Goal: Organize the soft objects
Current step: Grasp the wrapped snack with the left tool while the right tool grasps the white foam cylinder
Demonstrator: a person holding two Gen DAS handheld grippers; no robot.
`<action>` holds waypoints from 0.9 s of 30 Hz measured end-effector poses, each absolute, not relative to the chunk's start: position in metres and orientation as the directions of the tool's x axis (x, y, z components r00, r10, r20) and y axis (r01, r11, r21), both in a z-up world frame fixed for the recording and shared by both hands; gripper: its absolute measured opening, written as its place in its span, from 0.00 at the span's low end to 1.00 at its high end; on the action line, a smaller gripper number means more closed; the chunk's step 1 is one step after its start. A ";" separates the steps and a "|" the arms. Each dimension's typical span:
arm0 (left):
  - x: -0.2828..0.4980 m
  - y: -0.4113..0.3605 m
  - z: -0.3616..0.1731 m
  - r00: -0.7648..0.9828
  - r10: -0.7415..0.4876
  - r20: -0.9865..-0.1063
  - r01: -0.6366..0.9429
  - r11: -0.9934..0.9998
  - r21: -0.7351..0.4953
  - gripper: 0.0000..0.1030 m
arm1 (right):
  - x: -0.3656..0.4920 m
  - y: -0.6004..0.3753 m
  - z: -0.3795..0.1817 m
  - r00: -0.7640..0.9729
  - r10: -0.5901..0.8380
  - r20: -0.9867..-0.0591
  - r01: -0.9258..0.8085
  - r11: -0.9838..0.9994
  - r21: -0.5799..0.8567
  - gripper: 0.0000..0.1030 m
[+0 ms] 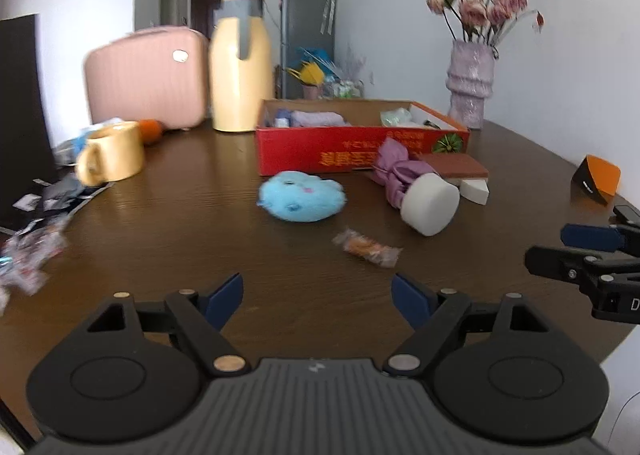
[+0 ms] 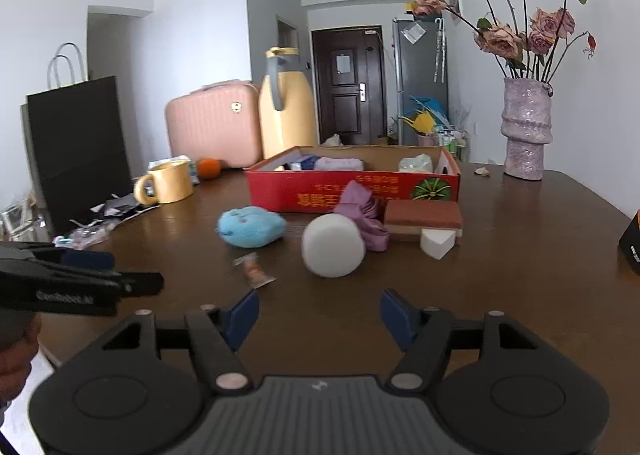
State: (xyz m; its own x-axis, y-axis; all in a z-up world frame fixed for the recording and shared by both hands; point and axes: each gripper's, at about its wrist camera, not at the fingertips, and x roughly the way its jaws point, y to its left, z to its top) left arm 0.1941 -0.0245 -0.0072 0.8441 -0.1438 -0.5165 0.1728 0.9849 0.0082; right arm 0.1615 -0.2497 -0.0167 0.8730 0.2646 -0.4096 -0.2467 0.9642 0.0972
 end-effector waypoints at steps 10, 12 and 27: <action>0.289 -0.052 -0.032 0.725 -0.238 -0.646 0.188 0.971 -0.147 0.53 | 0.256 -0.250 -0.017 0.863 0.286 -0.417 -0.256 0.958 0.128 0.71; 0.297 -0.055 -0.037 0.721 -0.241 -0.650 0.188 0.970 -0.151 0.46 | 0.275 -0.246 -0.019 0.853 0.289 -0.434 -0.255 0.957 0.137 0.71; 0.311 -0.065 -0.038 0.752 -0.191 -0.630 0.202 0.978 -0.056 0.13 | 0.306 -0.245 -0.041 0.797 0.359 -0.485 -0.256 0.929 0.266 0.52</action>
State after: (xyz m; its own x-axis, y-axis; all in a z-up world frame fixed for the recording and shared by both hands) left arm 0.3111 -0.0654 -0.0379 0.7523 -0.1912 -0.6304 0.2018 0.9778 -0.0558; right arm 0.3060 -0.2450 -0.0412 0.7972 0.3589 -0.4855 -0.2562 0.9292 0.2664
